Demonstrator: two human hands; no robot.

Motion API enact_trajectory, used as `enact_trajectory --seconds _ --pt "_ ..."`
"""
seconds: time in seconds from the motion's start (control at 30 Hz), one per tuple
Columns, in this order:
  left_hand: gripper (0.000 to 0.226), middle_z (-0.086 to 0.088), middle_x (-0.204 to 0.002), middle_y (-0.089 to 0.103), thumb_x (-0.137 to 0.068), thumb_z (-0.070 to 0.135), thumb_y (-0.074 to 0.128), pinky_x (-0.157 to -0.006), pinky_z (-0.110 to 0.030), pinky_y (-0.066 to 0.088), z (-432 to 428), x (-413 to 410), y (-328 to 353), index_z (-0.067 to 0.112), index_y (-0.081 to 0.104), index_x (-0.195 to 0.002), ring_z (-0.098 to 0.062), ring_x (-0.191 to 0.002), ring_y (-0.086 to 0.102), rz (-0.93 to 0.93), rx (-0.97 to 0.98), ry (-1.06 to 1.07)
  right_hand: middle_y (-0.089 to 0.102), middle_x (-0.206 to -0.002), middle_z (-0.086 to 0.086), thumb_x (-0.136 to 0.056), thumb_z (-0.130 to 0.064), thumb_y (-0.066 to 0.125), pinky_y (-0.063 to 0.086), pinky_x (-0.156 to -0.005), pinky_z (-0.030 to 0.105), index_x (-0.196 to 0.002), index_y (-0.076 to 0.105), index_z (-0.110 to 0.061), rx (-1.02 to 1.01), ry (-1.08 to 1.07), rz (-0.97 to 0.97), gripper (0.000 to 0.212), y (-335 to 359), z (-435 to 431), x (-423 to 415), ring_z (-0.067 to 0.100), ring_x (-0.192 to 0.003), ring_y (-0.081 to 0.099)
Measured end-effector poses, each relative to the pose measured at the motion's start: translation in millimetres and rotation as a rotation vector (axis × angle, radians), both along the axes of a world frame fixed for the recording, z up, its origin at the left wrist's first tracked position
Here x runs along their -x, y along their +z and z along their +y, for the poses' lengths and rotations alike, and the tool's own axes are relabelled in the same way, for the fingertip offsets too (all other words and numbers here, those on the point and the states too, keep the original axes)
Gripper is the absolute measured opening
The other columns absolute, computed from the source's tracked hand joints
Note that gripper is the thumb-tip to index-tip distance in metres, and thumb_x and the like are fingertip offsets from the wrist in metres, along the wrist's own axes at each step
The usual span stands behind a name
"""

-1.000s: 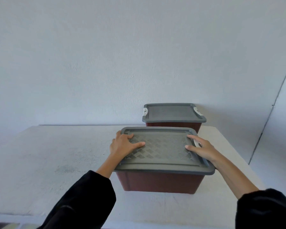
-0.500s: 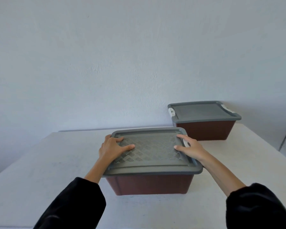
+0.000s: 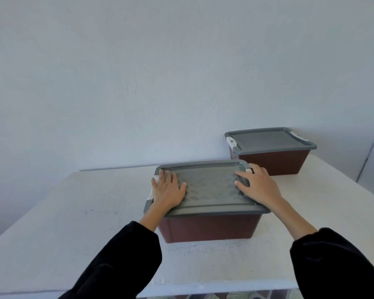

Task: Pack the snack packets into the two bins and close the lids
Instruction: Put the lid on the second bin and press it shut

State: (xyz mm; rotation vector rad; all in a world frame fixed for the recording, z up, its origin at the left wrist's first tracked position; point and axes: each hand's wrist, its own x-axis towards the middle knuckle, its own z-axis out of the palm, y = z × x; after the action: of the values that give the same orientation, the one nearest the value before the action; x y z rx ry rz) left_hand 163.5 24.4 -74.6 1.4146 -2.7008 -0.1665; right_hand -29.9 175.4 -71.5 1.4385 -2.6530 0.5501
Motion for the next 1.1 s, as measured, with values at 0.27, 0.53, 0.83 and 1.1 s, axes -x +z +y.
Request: enact_trajectory --seconds 0.27,0.53,0.83,1.1 --pt "0.046 -0.001 -0.154 0.026 -0.098 0.038 0.031 -0.116 -0.047 0.019 40 1 4 0.024 0.036 -0.142 -0.026 -0.143 0.019 0.184 -0.047 -0.198 0.045 -0.144 -0.001 -0.097 -0.043 0.033 0.027 -0.113 0.038 -0.133 0.050 -0.031 0.024 0.152 -0.012 0.041 -7 6 -54 0.019 -0.136 0.036" --pt "0.040 0.001 -0.142 0.046 -0.094 0.039 0.043 -0.104 -0.034 0.037 41 2 7 0.025 0.055 -0.129 -0.018 -0.133 0.040 0.315 0.057 -0.199 0.049 -0.141 -0.005 -0.096 -0.040 0.035 0.042 -0.100 0.027 -0.131 0.051 -0.033 0.106 0.135 0.099 0.039 -4 -2 -60 0.014 -0.128 0.047" --pt "0.040 -0.003 -0.144 0.044 -0.093 0.037 0.044 -0.106 -0.036 0.034 2 23 8 0.023 0.054 -0.130 -0.020 -0.133 0.040 0.310 0.037 -0.186 0.047 -0.142 -0.007 -0.094 -0.038 0.038 0.042 -0.100 0.029 -0.131 0.051 -0.034 0.071 0.142 0.081 0.039 -1 -45 -35 0.012 -0.132 0.043" --pt "0.038 -0.001 -0.140 0.050 -0.093 0.033 0.045 -0.099 -0.031 0.040 -53 51 13 0.022 0.057 -0.127 -0.020 -0.126 0.048 0.335 0.034 -0.193 0.050 -0.140 -0.007 -0.093 -0.036 0.042 0.044 -0.095 0.028 -0.128 0.054 -0.033 0.093 0.133 0.061 0.038 -1 -104 -6 0.011 -0.128 0.046"
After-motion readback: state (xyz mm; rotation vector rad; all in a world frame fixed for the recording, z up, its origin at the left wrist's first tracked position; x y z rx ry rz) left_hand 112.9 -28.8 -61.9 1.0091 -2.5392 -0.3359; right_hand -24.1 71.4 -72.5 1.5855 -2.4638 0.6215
